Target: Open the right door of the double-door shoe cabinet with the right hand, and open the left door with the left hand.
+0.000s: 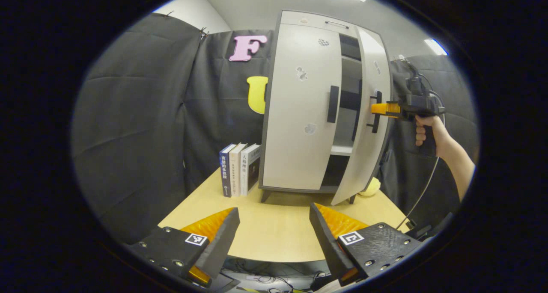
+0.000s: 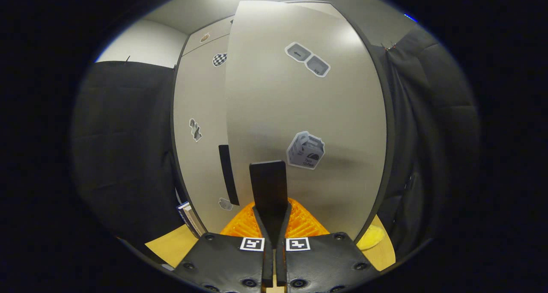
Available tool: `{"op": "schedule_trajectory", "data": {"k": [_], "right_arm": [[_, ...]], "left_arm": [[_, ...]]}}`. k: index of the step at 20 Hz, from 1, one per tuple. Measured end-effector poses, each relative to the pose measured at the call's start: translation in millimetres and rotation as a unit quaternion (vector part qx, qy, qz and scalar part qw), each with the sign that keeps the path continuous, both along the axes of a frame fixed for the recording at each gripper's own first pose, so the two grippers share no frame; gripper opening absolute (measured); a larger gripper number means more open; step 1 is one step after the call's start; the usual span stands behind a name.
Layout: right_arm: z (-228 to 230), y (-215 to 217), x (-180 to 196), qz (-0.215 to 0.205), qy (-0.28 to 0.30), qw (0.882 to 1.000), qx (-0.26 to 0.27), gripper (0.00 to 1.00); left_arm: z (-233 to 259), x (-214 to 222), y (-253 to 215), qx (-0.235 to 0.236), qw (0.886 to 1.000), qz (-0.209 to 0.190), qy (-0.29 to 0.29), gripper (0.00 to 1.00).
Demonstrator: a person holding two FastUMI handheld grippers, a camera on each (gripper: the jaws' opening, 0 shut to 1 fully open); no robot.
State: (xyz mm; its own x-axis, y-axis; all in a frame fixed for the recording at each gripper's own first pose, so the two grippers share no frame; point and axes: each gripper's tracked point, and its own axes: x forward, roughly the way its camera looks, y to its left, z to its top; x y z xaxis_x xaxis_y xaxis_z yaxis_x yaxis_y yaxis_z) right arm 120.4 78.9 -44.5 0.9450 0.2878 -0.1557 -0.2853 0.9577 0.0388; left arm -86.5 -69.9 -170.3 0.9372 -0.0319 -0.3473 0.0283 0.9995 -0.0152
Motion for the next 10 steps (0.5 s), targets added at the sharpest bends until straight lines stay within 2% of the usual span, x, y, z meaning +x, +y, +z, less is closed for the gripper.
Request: {"op": "schedule_trajectory", "data": {"k": [10], "right_arm": [[-0.2,-14.4,-15.0,-0.010,0.005,1.000,0.003,0.05]], "left_arm": [[-1.8,11.6,-14.9,-0.003,1.000,-0.025,-0.001,0.94]]}}
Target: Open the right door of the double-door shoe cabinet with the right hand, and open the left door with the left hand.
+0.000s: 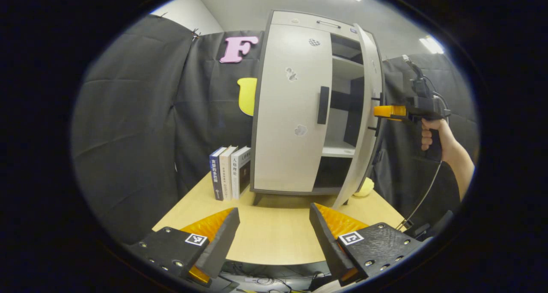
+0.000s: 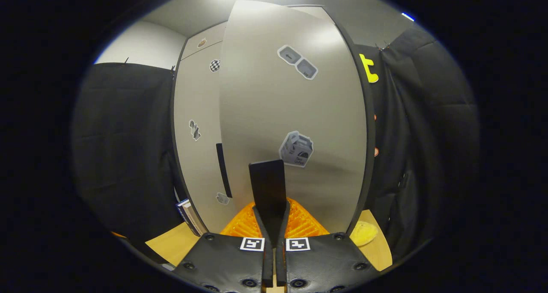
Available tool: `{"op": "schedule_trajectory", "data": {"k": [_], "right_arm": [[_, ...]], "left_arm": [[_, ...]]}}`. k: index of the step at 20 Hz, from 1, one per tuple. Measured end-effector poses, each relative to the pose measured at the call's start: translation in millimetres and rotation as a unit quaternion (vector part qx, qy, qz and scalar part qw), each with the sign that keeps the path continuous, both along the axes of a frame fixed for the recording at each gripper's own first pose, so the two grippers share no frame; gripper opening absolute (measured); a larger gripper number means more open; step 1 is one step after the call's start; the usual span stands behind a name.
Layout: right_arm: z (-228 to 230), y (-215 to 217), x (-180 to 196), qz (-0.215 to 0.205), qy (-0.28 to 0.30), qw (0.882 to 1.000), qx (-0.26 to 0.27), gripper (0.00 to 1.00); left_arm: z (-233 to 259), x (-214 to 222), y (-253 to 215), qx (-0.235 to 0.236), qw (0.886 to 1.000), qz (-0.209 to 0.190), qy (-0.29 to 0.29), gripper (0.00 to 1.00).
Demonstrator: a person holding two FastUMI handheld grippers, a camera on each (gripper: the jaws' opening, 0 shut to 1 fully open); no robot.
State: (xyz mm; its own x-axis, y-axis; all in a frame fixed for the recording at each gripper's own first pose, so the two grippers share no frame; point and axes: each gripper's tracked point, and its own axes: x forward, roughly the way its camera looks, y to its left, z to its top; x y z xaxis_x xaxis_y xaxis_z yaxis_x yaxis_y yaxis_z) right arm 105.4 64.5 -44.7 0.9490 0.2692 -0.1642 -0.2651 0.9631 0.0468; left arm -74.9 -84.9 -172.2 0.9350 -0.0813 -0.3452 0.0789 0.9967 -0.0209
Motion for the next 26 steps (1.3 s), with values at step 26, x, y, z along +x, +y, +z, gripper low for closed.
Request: {"op": "schedule_trajectory", "data": {"k": [26], "right_arm": [[7.0,-111.5,-12.8,-0.097,0.003,0.993,0.069,0.02]], "left_arm": [[-21.5,43.5,-74.1,-0.017,0.996,-0.077,0.029,0.94]]}}
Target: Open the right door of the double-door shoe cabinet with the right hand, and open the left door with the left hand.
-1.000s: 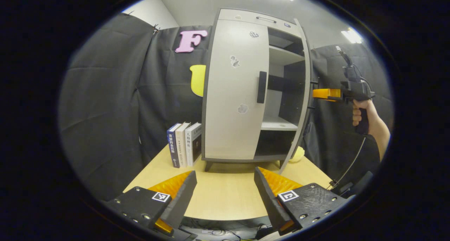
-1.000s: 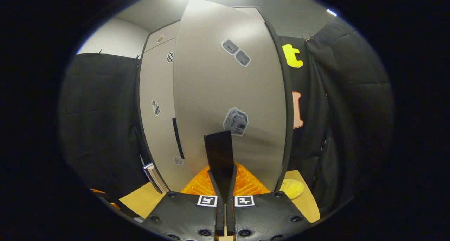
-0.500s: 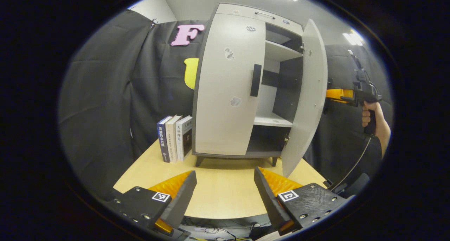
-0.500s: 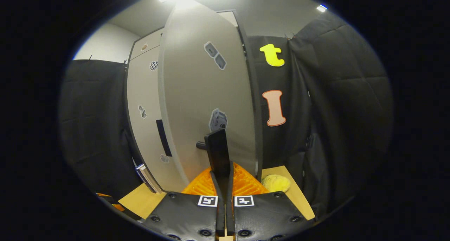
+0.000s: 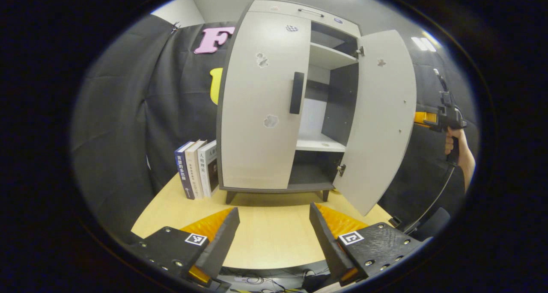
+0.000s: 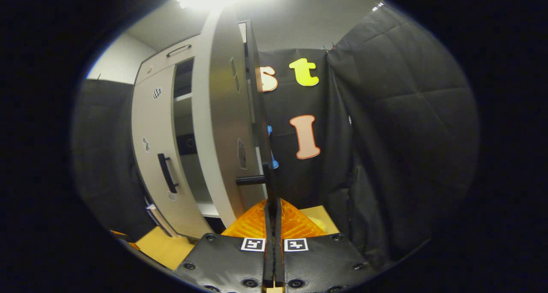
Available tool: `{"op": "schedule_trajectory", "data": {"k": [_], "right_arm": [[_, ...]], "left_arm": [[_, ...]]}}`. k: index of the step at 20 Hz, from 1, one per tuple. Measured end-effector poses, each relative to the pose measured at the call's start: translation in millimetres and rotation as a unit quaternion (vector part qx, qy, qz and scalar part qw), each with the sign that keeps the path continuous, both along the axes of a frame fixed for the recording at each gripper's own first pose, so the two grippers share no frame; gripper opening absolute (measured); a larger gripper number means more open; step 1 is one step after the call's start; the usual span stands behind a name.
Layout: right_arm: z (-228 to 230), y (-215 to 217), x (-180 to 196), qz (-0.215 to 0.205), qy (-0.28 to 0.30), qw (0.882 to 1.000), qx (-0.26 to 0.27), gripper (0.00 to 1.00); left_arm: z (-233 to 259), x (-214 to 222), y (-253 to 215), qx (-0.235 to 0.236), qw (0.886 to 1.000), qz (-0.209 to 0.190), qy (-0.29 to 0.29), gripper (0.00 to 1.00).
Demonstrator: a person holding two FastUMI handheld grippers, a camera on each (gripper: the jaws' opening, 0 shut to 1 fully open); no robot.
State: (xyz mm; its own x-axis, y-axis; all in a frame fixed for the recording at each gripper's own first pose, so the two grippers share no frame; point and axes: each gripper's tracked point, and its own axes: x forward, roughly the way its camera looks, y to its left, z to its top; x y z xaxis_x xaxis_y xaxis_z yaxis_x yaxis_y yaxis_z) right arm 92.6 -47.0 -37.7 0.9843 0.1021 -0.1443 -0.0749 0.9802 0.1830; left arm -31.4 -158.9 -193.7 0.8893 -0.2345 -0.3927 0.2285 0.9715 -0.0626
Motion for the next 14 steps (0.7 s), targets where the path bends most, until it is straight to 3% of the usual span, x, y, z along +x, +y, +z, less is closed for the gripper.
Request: {"op": "schedule_trajectory", "data": {"k": [3,6,12,14], "right_arm": [[2.0,-2.3,1.4,0.002,-0.008,1.000,0.024,0.02],[-0.5,-3.7,0.9,-0.004,-0.012,1.000,-0.001,0.02],[-2.7,-6.2,-5.5,-0.022,-0.004,1.000,0.010,0.00],[-6.9,-8.2,-26.5,-0.027,0.005,1.000,0.011,0.02]], "left_arm": [[6.0,5.4,-17.8,-0.012,1.000,-0.015,0.004,0.95],[13.7,15.9,-22.4,-0.002,1.000,-0.029,-0.007,0.95],[19.8,30.0,-4.1,0.001,1.000,-0.026,-0.018,0.95],[22.7,40.9,2.3,0.016,0.999,-0.032,-0.018,0.95]]}}
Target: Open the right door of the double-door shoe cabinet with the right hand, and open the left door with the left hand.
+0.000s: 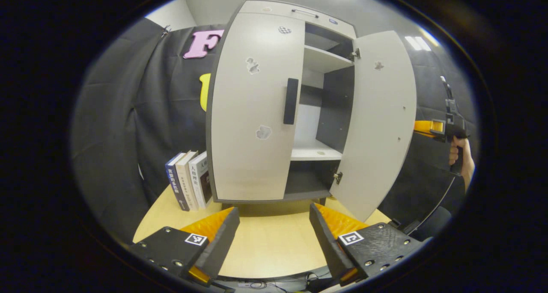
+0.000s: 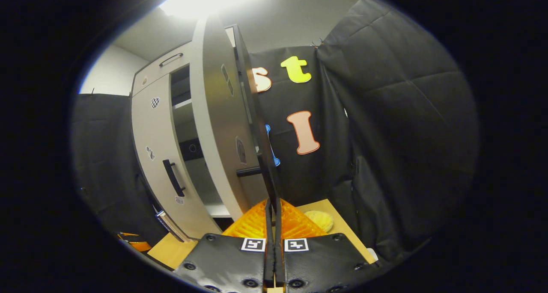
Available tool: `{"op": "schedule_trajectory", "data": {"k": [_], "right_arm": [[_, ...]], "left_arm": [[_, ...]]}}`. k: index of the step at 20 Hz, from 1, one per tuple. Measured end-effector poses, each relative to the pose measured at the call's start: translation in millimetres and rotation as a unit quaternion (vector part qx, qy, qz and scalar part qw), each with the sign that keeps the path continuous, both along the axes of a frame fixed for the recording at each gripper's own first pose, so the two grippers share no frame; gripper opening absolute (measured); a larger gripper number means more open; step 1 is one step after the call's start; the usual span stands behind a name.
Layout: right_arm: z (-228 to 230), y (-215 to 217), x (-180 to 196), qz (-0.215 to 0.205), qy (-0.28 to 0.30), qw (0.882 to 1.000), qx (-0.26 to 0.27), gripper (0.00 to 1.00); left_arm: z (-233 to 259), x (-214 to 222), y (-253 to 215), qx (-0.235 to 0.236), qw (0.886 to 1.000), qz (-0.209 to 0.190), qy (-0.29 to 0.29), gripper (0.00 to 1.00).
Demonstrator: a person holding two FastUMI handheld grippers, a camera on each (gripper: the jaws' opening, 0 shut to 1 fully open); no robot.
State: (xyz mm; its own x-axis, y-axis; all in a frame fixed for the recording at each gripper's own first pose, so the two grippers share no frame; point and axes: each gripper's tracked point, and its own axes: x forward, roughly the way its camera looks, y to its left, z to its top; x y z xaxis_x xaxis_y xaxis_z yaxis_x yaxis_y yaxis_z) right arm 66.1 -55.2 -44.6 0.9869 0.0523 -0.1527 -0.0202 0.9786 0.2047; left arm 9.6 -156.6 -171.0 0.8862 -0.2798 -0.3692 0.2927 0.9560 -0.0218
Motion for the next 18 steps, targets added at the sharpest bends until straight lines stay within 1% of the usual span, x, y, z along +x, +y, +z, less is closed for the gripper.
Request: {"op": "schedule_trajectory", "data": {"k": [1,3,6,7,8,9,10,12,14,15,16,18], "right_arm": [[0.2,-8.1,-8.6,-0.012,-0.002,1.000,0.000,0.02],[6.0,-24.4,-26.6,-0.037,-0.006,0.999,0.005,0.02],[13.5,-57.4,-38.3,-0.085,-0.016,0.996,0.003,0.02],[15.5,-70.0,-40.0,-0.101,-0.017,0.995,-0.001,0.00],[16.2,-80.6,-39.8,-0.115,-0.015,0.993,-0.005,0.02],[17.6,-90.2,-38.7,-0.125,-0.015,0.992,-0.008,0.02],[18.1,-100.0,-35.1,-0.134,-0.015,0.991,-0.013,0.00],[17.4,-115.4,-24.2,-0.146,-0.010,0.989,-0.026,0.02],[15.1,-128.0,-9.6,-0.152,-0.004,0.988,-0.043,0.02],[16.6,-132.8,-1.8,-0.155,-0.003,0.987,-0.051,0.00],[14.9,-139.4,8.0,-0.157,-0.003,0.986,-0.060,0.02],[13.1,-153.4,24.8,-0.161,-0.003,0.984,-0.081,0.02]], "left_arm": [[4.5,6.2,2.0,0.013,1.000,-0.006,-0.006,0.96],[22.3,22.5,-2.1,0.019,0.999,-0.023,-0.023,0.94],[50.8,52.8,-13.5,0.007,0.998,-0.036,-0.052,0.95],[61.0,64.5,-17.9,0.004,0.997,-0.036,-0.063,0.95],[69.8,76.3,-23.3,-0.001,0.997,-0.035,-0.073,0.94],[78.6,87.3,-28.3,-0.005,0.996,-0.033,-0.081,0.94],[88.7,101.2,-36.8,-0.008,0.995,-0.033,-0.089,0.94],[103.7,122.3,-48.7,-0.006,0.994,-0.030,-0.103,0.94],[117.6,147.1,-61.2,-0.004,0.993,-0.023,-0.118,0.93],[122.3,156.4,-66.3,-0.004,0.992,-0.019,-0.122,0.95],[126.2,165.7,-71.8,-0.004,0.992,-0.015,-0.125,0.94],[131.4,184.8,-82.4,-0.001,0.991,-0.005,-0.130,0.94]]}}
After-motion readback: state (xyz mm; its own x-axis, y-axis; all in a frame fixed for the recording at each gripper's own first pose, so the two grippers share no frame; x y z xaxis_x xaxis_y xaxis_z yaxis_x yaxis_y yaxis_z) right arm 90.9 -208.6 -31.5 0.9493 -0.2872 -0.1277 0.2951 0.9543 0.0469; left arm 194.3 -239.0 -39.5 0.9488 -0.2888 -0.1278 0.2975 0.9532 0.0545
